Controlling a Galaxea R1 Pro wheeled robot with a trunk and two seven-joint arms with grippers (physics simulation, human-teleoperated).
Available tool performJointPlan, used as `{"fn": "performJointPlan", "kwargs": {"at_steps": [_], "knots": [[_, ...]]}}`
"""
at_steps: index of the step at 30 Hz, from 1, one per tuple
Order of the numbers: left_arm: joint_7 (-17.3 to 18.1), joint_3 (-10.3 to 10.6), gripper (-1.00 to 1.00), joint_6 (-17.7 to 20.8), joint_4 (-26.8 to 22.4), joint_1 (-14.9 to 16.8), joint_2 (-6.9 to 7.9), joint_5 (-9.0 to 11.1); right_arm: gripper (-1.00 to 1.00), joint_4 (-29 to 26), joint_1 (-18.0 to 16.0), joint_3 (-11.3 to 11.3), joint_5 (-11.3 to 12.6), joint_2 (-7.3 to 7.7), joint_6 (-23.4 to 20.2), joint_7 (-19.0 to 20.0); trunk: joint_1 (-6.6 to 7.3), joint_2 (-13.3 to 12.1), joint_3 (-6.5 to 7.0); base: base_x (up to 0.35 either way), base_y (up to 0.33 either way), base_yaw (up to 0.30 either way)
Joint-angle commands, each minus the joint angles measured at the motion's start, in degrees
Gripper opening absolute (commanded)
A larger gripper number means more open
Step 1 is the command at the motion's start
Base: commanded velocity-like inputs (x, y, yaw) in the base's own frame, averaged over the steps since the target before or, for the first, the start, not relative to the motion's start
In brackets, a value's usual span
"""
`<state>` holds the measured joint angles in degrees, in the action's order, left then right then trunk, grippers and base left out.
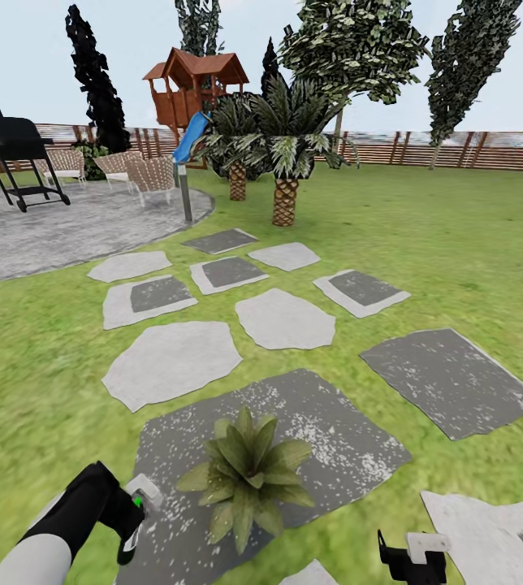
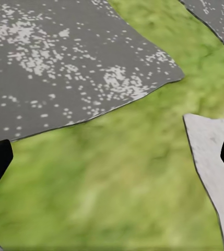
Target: Pick up the pesticide atomizer in the garden and spray insectifuge to fully cover both potted plants in the garden.
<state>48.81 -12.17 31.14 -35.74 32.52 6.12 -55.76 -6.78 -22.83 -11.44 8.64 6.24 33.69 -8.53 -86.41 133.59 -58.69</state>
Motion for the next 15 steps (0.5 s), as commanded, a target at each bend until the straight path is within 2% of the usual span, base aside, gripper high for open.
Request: {"fn": "performJointPlan", "kwargs": {"at_steps": [1,3,7,12,15], "knots": [[-0.42,-0.19,-1.0,0.27,0.1,0.02,0.16,-0.21,1.0,0.01,-0.03,-0.51,0.5,0.03,0.15,-0.17,0.01,0.02,-0.05,0.0,0.0,0.0],[-2.99,-0.21,-1.0,0.24,0.54,0.0,0.25,-0.09,1.0,0.01,-0.03,-0.51,0.5,0.0,0.15,-0.17,0.01,0.02,-0.05,0.0,0.0,0.0],[-3.73,-0.42,-1.0,0.25,0.56,0.0,-0.69,0.04,1.0,0.01,-0.03,-0.51,0.5,0.0,0.15,-0.17,0.01,0.02,-0.05,0.0,0.0,0.0],[-4.07,-0.54,-1.0,0.35,-0.12,0.07,-2.99,0.04,1.0,0.02,-0.03,-0.51,0.5,0.0,0.15,-0.17,0.01,0.02,-0.05,0.0,0.0,0.0],[-4.59,-0.47,-1.0,0.39,-0.19,0.09,-3.17,0.04,1.0,0.01,-0.03,-0.51,0.5,0.03,0.15,-0.17,0.01,0.02,-0.05,0.0,0.0,0.0]]}}
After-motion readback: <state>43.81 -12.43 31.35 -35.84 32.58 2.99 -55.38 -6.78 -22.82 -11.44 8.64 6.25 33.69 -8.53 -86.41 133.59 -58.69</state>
